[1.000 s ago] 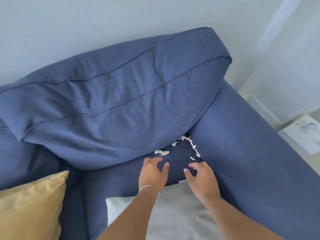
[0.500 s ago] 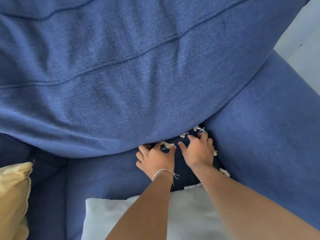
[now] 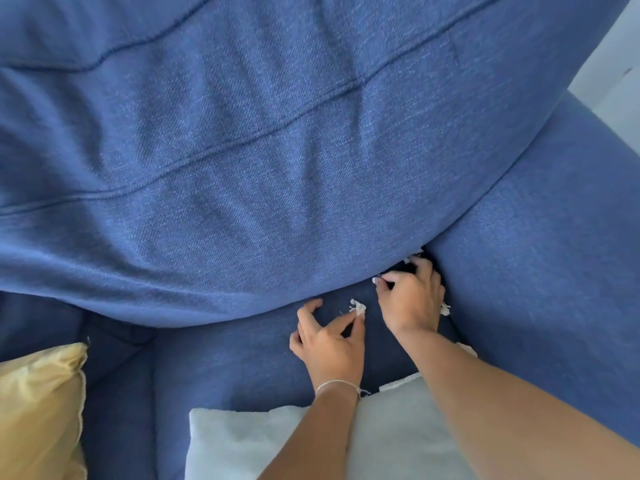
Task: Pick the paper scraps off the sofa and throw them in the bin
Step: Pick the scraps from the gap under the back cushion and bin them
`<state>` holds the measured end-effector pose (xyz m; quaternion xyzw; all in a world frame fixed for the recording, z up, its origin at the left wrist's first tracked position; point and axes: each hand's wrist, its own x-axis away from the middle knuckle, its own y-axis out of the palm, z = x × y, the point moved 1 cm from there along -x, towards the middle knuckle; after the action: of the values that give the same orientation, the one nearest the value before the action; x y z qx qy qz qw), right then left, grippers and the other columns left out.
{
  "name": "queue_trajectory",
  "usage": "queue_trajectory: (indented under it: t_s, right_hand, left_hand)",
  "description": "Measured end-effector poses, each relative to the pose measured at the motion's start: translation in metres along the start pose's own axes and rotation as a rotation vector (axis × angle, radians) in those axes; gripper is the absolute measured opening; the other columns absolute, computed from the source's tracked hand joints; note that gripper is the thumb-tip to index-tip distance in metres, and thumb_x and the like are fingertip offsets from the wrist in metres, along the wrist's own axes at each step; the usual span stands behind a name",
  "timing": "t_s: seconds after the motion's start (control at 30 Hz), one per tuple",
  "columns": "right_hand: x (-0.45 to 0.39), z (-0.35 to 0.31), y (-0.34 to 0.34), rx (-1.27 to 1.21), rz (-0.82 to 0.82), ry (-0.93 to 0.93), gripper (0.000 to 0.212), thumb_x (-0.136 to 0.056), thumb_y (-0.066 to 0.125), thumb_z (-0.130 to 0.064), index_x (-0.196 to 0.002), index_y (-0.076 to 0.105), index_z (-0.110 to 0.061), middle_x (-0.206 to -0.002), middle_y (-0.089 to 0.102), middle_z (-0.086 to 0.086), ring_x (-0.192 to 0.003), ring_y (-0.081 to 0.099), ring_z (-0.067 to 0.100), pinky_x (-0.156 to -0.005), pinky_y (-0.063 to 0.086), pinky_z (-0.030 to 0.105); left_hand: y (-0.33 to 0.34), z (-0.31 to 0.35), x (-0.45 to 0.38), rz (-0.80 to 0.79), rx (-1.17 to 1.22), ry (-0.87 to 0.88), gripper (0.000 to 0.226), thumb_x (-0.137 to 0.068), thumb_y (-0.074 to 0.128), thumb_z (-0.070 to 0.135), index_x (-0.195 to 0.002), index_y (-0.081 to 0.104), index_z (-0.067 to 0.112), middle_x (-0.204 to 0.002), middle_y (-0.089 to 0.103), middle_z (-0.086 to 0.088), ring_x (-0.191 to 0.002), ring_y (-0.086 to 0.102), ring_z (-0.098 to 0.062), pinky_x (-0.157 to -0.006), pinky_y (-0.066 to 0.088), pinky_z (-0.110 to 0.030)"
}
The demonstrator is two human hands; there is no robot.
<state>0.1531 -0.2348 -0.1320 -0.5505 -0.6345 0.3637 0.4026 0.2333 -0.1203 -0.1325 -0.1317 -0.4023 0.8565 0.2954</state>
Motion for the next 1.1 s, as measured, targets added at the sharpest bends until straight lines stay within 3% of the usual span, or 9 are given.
queue_trajectory:
  t_s: [0.13,0.23,0.4,0.57,0.63,0.8,0.93,1.03,1.1]
  right_hand:
    - [0.021,0.008,-0.013,-0.086,0.027,-0.077,0.009,-0.082,0.073,-0.035,-0.082,0.077,-0.027,-0.135,0.049,0.001,-0.119,0.047,0.029,-0.099,0.041,0.045]
    - [0.043,0.012,-0.032,-0.140,0.057,-0.134,0.008,-0.081,0.074,-0.034,-0.079,0.076,-0.027,-0.131,0.051,-0.001,-0.116,0.051,0.026,-0.094,0.047,0.045]
    - [0.075,0.015,-0.100,-0.204,0.168,-0.237,0.008,-0.084,0.071,-0.031,-0.080,0.074,-0.025,-0.125,0.053,-0.004,-0.102,0.062,0.022,-0.067,0.056,0.036]
    - [0.077,0.028,-0.223,-0.289,0.321,-0.346,0.010,-0.085,0.068,-0.030,-0.081,0.074,-0.023,-0.120,0.056,0.001,-0.097,0.059,0.024,-0.072,0.054,0.039]
    - [0.073,0.053,-0.280,-0.316,0.412,-0.283,0.010,-0.086,0.069,-0.030,-0.084,0.076,-0.024,-0.117,0.055,0.000,-0.099,0.059,0.021,-0.084,0.050,0.035]
    - [0.082,0.189,-0.406,-0.463,0.590,0.130,0.012,-0.087,0.068,-0.034,-0.090,0.077,-0.027,-0.108,0.047,-0.011,-0.105,0.051,0.004,-0.088,0.036,0.009]
    - [0.122,0.338,-0.436,-0.469,0.690,0.509,0.012,-0.087,0.066,-0.035,-0.092,0.075,-0.028,-0.106,0.047,-0.008,-0.102,0.056,0.014,-0.096,0.045,0.028]
    - [0.163,0.420,-0.416,-0.388,0.583,0.648,0.006,-0.088,0.065,-0.034,-0.085,0.070,-0.033,-0.105,0.047,-0.006,-0.096,0.056,0.013,-0.087,0.042,0.024]
    - [0.175,0.463,-0.399,-0.370,0.518,0.664,0.006,-0.088,0.065,-0.035,-0.083,0.070,-0.034,-0.103,0.049,-0.004,-0.086,0.055,0.007,-0.083,0.040,0.021]
  left_hand:
    - [-0.014,0.000,0.013,0.002,0.047,0.039,0.006,-0.074,0.082,0.041,-0.078,0.078,0.039,-0.125,0.050,0.001,-0.121,0.049,-0.011,-0.113,0.026,-0.051]
    - [-0.032,0.008,0.017,-0.015,0.111,-0.009,0.005,-0.075,0.081,0.042,-0.076,0.076,0.040,-0.126,0.047,0.005,-0.106,0.059,-0.013,-0.106,0.037,-0.052]
    - [-0.087,0.048,0.056,-0.074,0.293,-0.125,0.006,-0.080,0.079,0.035,-0.078,0.077,0.029,-0.130,0.045,0.004,-0.089,0.041,0.032,-0.089,0.045,-0.029]
    - [-0.125,0.139,0.085,-0.196,0.411,-0.039,0.011,-0.084,0.075,0.033,-0.074,0.071,0.030,-0.127,0.044,0.007,-0.105,0.040,0.023,-0.086,0.039,-0.007]
    - [-0.126,0.198,0.098,-0.229,0.467,0.082,0.011,-0.083,0.076,0.034,-0.074,0.070,0.031,-0.124,0.045,0.006,-0.114,0.046,0.005,-0.099,0.042,-0.021]
    - [-0.097,0.340,0.197,-0.523,0.553,0.388,0.014,-0.083,0.074,0.044,-0.074,0.072,0.033,-0.121,0.044,0.016,-0.118,0.046,0.006,-0.087,0.029,0.001]
    - [-0.035,0.412,0.297,-0.767,0.547,0.541,0.011,-0.084,0.073,0.040,-0.078,0.073,0.031,-0.117,0.042,0.017,-0.103,0.053,0.013,-0.084,0.040,-0.005]
    - [0.029,0.429,0.364,-0.860,0.410,0.654,0.015,-0.081,0.068,0.051,-0.079,0.070,0.037,-0.117,0.042,0.016,-0.106,0.057,-0.003,-0.094,0.048,-0.025]
    - [0.066,0.433,0.396,-0.894,0.294,0.738,0.017,-0.083,0.068,0.047,-0.082,0.072,0.031,-0.118,0.045,0.010,-0.113,0.050,-0.005,-0.096,0.037,-0.016]
